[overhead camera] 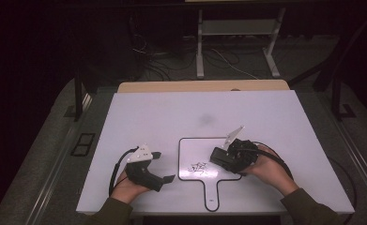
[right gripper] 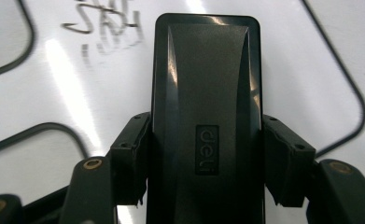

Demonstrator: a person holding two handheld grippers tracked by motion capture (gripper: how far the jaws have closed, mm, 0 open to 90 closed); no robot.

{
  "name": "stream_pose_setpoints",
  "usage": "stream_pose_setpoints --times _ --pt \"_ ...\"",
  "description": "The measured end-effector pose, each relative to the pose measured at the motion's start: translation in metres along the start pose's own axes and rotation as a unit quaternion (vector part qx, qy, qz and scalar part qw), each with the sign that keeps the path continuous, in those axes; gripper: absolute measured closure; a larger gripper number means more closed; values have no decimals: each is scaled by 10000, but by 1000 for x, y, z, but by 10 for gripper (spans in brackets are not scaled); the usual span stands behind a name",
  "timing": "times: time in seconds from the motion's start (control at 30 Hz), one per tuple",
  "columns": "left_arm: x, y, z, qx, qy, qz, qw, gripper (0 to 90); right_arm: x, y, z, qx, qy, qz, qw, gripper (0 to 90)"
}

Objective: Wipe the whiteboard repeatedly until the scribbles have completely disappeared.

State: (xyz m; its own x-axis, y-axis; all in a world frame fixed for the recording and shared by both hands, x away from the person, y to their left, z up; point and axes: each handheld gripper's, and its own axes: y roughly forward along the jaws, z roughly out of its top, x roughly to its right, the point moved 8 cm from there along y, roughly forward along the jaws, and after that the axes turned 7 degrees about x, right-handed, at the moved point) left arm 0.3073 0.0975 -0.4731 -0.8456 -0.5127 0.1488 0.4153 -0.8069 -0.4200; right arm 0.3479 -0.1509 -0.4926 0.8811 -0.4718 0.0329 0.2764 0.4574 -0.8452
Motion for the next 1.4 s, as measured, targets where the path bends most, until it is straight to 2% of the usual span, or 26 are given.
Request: stream_pose_setpoints --times 0.07,0.17,0.2,0.27,0.37,0.53,0.67,0.9,1.4 --pt "0 0 0 7 -9 -7 10000 0 7 0 0 -21 22 -95 10000 387" --pt "0 0 0 1 -9 -10 10000 0 12 1 1 -11 128 -117 9998 387" --pt "0 1 0 -5 -8 -9 10000 0 14 2 2 -31 85 -156 9998 387" --pt "0 1 0 -12 -13 -3 10000 0 11 3 4 -40 110 -133 9998 386" --pt "0 1 0 -10 -9 -5 10000 0 9 6 9 -53 10 -142 9999 386" --pt "1 1 0 -18 -4 -9 10000 0 1 12 20 -36 -90 -46 9999 387" --pt "1 1 1 16 -12 -10 10000 0 -5 18 29 -35 -329 74 9994 387" --pt "1 1 1 14 -27 -11 10000 0 -18 26 43 12 -311 198 9993 387" --pt "0 1 0 -16 7 -15 10000 0 -52 34 59 -12 -731 443 9963 387"
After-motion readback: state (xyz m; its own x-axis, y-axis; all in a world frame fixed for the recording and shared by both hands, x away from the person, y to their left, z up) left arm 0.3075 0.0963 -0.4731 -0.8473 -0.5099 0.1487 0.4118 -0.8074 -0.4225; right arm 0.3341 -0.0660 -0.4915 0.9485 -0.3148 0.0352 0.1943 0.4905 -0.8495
